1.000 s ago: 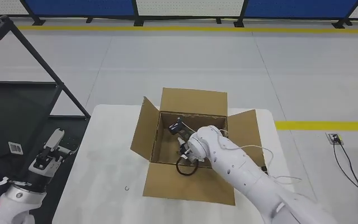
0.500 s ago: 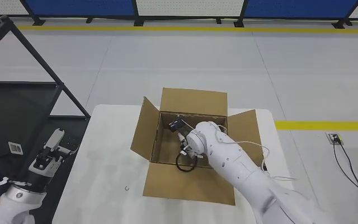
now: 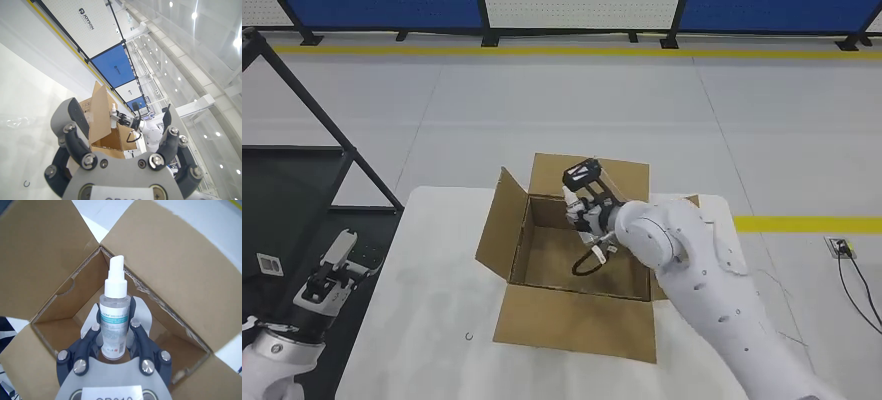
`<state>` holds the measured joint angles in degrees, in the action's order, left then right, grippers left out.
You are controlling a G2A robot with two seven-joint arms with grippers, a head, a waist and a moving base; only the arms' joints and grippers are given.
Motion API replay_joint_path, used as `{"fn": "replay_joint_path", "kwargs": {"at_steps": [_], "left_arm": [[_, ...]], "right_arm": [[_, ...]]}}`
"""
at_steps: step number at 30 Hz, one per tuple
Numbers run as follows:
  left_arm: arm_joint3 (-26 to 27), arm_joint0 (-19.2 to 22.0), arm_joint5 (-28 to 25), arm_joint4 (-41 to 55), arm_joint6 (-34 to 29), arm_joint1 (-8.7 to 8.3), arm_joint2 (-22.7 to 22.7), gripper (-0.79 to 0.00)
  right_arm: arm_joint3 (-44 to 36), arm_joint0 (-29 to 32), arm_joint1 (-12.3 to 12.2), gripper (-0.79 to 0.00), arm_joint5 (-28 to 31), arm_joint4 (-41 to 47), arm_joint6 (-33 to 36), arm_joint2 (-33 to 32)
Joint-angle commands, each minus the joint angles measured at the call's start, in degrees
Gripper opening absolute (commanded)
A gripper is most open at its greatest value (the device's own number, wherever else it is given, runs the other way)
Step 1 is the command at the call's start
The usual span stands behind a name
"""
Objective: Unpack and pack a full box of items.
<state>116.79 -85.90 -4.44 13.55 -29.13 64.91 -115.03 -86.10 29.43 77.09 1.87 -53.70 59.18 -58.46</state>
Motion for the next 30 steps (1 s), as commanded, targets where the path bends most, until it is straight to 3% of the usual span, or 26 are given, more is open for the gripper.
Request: {"fn": "replay_joint_path", "kwargs": {"at_steps": [1,6,12,19,24,30], "left_arm": [[0.0,0.0,0.0,0.0,0.0,0.0,0.0,0.0],[0.0,0.0,0.0,0.0,0.0,0.0,0.0,0.0],[0.0,0.0,0.0,0.0,0.0,0.0,0.0,0.0],[0.0,0.0,0.0,0.0,0.0,0.0,0.0,0.0],[0.0,0.0,0.0,0.0,0.0,0.0,0.0,0.0],[0.0,0.0,0.0,0.0,0.0,0.0,0.0,0.0]], "right_arm": [[-14.02,7.97,-1.75,-0.785,0.1,-1.84,2.05,-7.57],[-28.98,18.7,-3.57,-0.785,-2.23,-3.4,-0.23,-19.23],[-34.73,25.82,-4.42,-0.785,-8.33,-6.25,-3.92,-29.51],[-30.0,32.0,-5.1,-0.785,-10.98,-2.97,-6.61,-40.78],[-23.5,34.24,-5.83,-0.785,-6.33,0.13,-3.55,-44.68],[-14.53,34.55,-6.58,-0.785,-1.09,1.81,-0.39,-44.6]]}}
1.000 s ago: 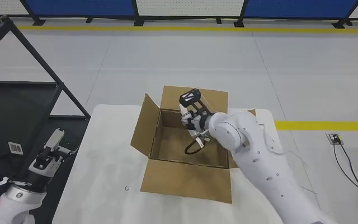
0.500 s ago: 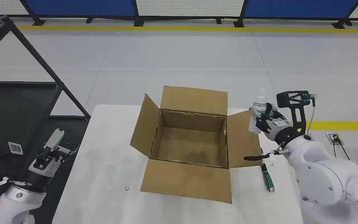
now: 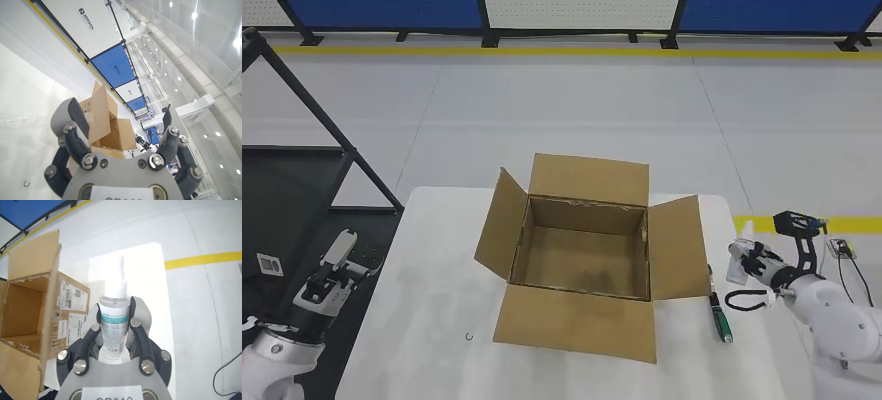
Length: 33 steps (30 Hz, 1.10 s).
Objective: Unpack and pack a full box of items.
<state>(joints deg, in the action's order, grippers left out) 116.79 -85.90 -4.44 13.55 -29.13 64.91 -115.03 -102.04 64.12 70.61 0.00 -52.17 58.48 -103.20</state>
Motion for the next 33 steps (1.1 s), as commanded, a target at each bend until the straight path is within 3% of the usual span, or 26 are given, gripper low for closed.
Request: {"fn": "replay_joint_path", "kwargs": {"at_steps": [1,7,11,28,33], "left_arm": [[0.0,0.0,0.0,0.0,0.0,0.0,0.0,0.0],[0.0,0.0,0.0,0.0,0.0,0.0,0.0,0.0],[0.0,0.0,0.0,0.0,0.0,0.0,0.0,0.0],[0.0,0.0,0.0,0.0,0.0,0.0,0.0,0.0],[0.0,0.0,0.0,0.0,0.0,0.0,0.0,0.0]], "right_arm": [[2.85,-0.12,-0.2,-0.785,1.6,0.6,0.68,0.34],[7.45,0.35,-0.87,-0.785,8.07,4.3,4.24,1.58],[8.29,0.37,-1.2,-0.785,9.02,3.52,5.88,3.6],[17.76,-6.56,-1.59,-0.785,4.27,-1.43,9.62,14.14],[19.0,-7.58,-1.77,-0.628,3.66,-1.75,10.71,15.53]]}}
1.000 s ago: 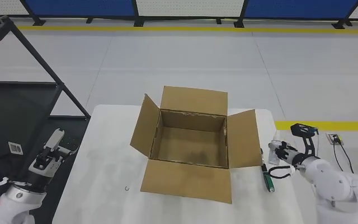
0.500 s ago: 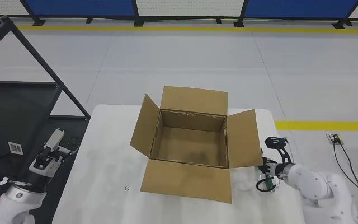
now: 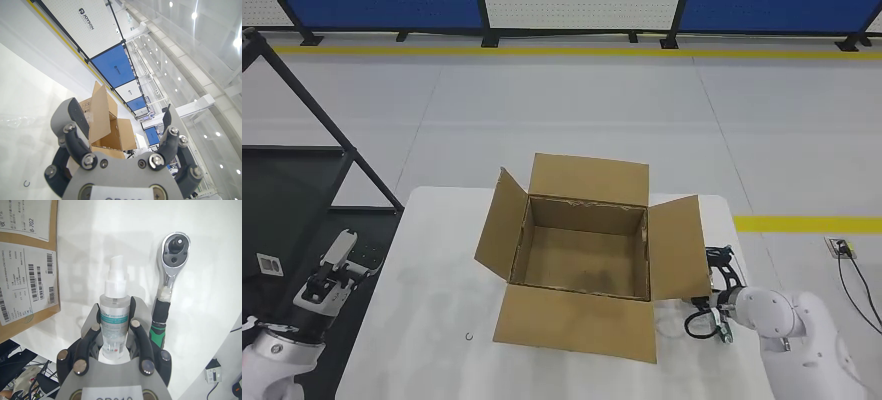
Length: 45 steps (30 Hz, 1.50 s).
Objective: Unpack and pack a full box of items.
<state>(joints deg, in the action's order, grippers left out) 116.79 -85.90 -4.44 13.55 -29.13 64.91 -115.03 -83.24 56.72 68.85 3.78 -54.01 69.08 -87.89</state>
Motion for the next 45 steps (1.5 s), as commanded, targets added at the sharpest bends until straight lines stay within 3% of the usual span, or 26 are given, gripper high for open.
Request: {"fn": "replay_joint_path", "kwargs": {"at_steps": [1,6,15,28,29,31,32,33,35,36,37,41,45], "left_arm": [[0.0,0.0,0.0,0.0,0.0,0.0,0.0,0.0],[0.0,0.0,0.0,0.0,0.0,0.0,0.0,0.0],[0.0,0.0,0.0,0.0,0.0,0.0,0.0,0.0],[0.0,0.0,0.0,0.0,0.0,0.0,0.0,0.0],[0.0,0.0,0.0,0.0,0.0,0.0,0.0,0.0],[0.0,0.0,0.0,0.0,0.0,0.0,0.0,0.0],[0.0,0.0,0.0,0.0,0.0,0.0,0.0,0.0],[0.0,0.0,0.0,0.0,0.0,0.0,0.0,0.0],[0.0,0.0,0.0,0.0,0.0,0.0,0.0,0.0],[0.0,0.0,0.0,0.0,0.0,0.0,0.0,0.0],[0.0,0.0,0.0,0.0,0.0,0.0,0.0,0.0],[0.0,0.0,0.0,0.0,0.0,0.0,0.0,0.0],[0.0,0.0,0.0,0.0,0.0,0.0,0.0,0.0]], "right_arm": [[0.45,-0.38,-0.06,-0.597,-0.12,0.11,0.2,0.42],[1.04,-0.91,-0.27,-0.496,-0.22,0.29,0.39,1.22],[0.1,-0.6,-0.79,-0.416,-0.72,0.54,0.79,1.64],[-8.14,3.99,-1.87,-0.394,-3.05,4.39,-4.3,-3.88],[-8.64,4.35,-1.86,-0.332,-3.18,5.35,-5.15,-4.08],[-8.67,4.39,-1.86,-0.105,-3.22,6.51,-7.39,-4.24],[-8.29,4.25,-1.82,-0.194,-2.78,7.34,-8.49,-3.99],[-7.59,3.91,-1.77,-0.388,-2.53,8.27,-9.99,-3.86],[-5.75,3.17,-1.54,-0.514,-1.6,11.17,-12.93,-3.11],[-4.56,2.65,-1.44,-0.708,-0.88,12.85,-14.81,-3.01],[-3.16,2.19,-1.35,-0.785,0.16,14.65,-16.41,-2.93],[2.78,0.41,-1.04,-0.785,4.44,23.59,-20.74,-3.21],[10.39,-2.64,-0.95,-0.785,9.63,32.84,-19.32,-3.2]]}}
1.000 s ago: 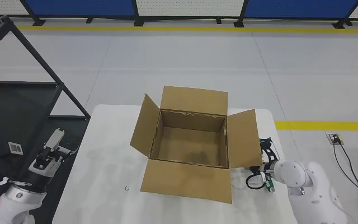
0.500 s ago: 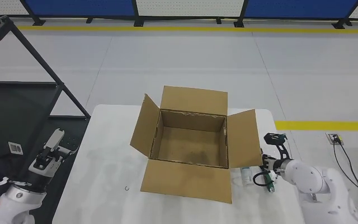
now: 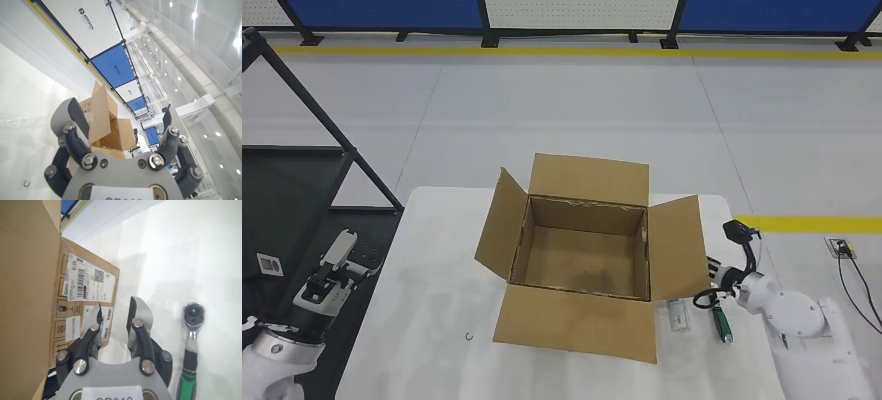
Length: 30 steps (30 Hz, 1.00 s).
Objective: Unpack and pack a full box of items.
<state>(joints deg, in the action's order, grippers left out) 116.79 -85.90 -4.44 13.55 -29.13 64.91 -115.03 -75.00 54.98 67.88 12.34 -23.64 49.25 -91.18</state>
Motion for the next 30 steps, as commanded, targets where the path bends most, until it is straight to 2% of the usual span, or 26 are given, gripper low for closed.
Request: {"fn": "replay_joint_path", "kwargs": {"at_steps": [1,4,11,18,30], "left_arm": [[0.0,0.0,0.0,0.0,0.0,0.0,0.0,0.0],[0.0,0.0,0.0,0.0,0.0,0.0,0.0,0.0],[0.0,0.0,0.0,0.0,0.0,0.0,0.0,0.0],[0.0,0.0,0.0,0.0,0.0,0.0,0.0,0.0],[0.0,0.0,0.0,0.0,0.0,0.0,0.0,0.0]], "right_arm": [[4.27,-1.81,0.11,-0.785,2.08,5.36,0.92,0.22],[9.23,-4.15,0.23,-0.785,4.67,10.25,3.44,1.09],[9.23,-4.15,0.23,-0.785,4.67,10.25,3.44,1.09],[12.6,-5.87,1.36,-0.785,1.08,14.96,-1.71,5.67],[22.14,-12.96,3.73,-0.785,1.05,17.38,-10.01,14.11]]}}
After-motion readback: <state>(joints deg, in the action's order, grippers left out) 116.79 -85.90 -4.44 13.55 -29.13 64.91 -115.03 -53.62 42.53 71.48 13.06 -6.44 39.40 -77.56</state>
